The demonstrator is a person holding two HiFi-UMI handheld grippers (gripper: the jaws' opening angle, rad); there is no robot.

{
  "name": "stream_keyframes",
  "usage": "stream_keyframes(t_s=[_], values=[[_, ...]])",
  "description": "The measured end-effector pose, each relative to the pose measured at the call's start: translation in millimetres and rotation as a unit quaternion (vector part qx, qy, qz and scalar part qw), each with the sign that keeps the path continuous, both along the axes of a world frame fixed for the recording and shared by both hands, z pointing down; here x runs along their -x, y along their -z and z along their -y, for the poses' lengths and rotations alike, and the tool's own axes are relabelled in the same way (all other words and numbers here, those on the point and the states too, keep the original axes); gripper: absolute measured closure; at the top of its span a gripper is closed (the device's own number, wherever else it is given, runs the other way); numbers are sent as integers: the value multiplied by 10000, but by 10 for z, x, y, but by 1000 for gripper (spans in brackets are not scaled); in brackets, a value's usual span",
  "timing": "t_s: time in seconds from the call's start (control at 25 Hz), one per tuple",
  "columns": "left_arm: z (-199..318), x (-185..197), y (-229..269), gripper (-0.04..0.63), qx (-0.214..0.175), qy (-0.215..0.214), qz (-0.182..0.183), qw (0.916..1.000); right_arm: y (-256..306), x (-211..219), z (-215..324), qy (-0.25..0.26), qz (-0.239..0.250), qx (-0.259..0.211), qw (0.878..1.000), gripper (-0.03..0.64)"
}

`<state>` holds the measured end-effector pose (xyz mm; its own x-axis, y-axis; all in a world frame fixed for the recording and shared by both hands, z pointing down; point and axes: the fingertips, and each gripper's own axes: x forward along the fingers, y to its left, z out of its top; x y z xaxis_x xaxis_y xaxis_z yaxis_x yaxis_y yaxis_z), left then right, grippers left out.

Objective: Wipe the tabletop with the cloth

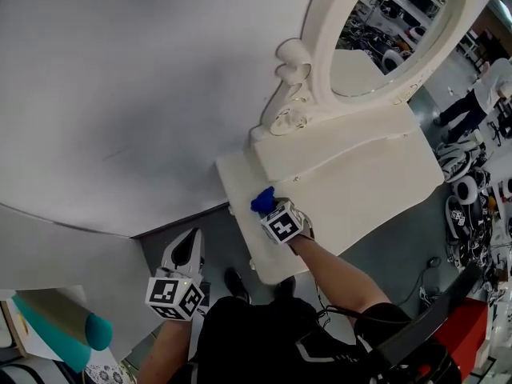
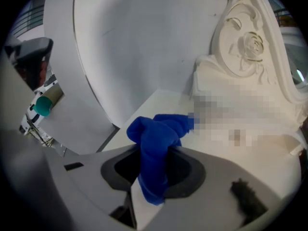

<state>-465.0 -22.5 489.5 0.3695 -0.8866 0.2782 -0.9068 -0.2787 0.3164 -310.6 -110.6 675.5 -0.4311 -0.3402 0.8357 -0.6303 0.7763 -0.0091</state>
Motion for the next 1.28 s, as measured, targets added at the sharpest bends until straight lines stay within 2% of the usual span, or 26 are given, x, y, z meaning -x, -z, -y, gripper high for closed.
stream_keyframes(t_s=[0.24, 0.44, 0.68, 0.8, 0.96, 1.12, 1.28], values=[[181, -431, 76, 588, -166, -454, -100, 9988, 4, -436, -889, -360, 300, 759, 9960, 489], [206, -776, 162, 588, -259, -687, -148, 9972, 24, -784, -1552, -366, 321, 977, 9940, 489], [146, -928, 102, 588, -138, -640, -183, 9977, 20, -999, -1956, -382, 370, 1059, 9929, 489], [75, -932, 153, 588, -192, -583, -132, 9980, 86, -1013, -1747, -591, 677, 1077, 9901, 489], [-64, -802, 164, 588, -156, -415, -32, 9990, 192, -960, -895, -880, 787, 462, 9919, 489], [-213, -566, 111, 588, -4, -129, 121, 9998, 203, -829, -5, -979, 580, -49, 9935, 489], [-272, -421, 41, 588, 104, 35, 178, 9998, 34, -812, 446, -972, 163, -246, 9948, 489]])
